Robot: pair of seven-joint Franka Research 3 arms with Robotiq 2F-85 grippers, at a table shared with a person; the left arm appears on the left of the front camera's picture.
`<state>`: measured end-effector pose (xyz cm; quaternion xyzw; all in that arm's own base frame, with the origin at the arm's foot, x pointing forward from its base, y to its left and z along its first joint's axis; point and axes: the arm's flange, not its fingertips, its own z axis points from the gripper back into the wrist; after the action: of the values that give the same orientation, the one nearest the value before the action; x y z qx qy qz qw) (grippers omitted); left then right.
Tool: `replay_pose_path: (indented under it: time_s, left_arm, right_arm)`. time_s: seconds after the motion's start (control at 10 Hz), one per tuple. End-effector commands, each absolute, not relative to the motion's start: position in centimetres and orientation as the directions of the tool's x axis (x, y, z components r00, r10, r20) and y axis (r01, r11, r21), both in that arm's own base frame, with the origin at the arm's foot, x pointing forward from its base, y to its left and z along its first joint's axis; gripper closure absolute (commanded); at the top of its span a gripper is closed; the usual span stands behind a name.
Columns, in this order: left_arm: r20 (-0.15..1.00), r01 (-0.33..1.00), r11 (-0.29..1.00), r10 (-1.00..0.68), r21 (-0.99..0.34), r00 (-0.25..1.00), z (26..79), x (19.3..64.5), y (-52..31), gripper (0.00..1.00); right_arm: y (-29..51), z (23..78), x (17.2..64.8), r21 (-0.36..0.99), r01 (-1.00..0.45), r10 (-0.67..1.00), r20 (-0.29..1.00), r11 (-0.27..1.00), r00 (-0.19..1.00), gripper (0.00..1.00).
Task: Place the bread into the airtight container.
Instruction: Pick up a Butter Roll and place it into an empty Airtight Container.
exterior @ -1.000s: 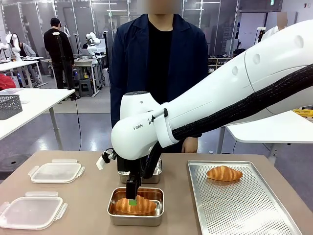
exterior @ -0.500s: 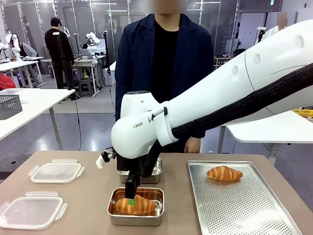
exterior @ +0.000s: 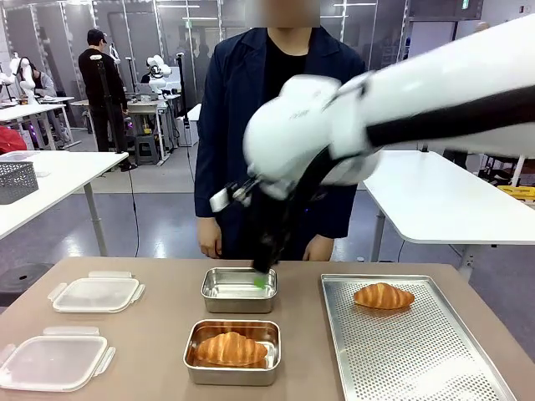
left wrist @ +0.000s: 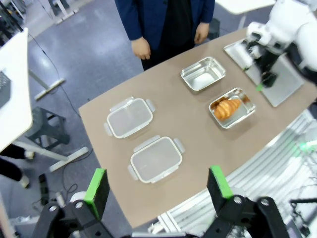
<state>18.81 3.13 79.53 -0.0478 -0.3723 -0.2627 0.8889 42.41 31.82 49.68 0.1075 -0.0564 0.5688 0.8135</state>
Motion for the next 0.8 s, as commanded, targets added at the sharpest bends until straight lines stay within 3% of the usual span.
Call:
replay_pose_path:
  time_s: [0.0,0.4,0.7]
  left_arm:
    - [0.689,0.504,0.856,-0.432,0.112,0.582,79.8,18.8,3.2,0.0]
    - [0.689,0.504,0.856,-0.432,0.112,0.582,79.8,18.8,3.2,0.0]
    - [0.689,0.504,0.856,-0.432,0.112,0.582,79.8,18.8,3.2,0.0]
  right_arm:
    - [24.2,53.6,39.7,0.102,-0.898,0.864,0.247,0.428,0.439,0.0]
    - [12.4,61.9,32.2,0.037,-0.745,0.684,0.367,0.666,0.63,0.0]
    - [6.9,66.3,27.1,0.045,-0.63,0.581,0.342,0.775,0.739,0.0]
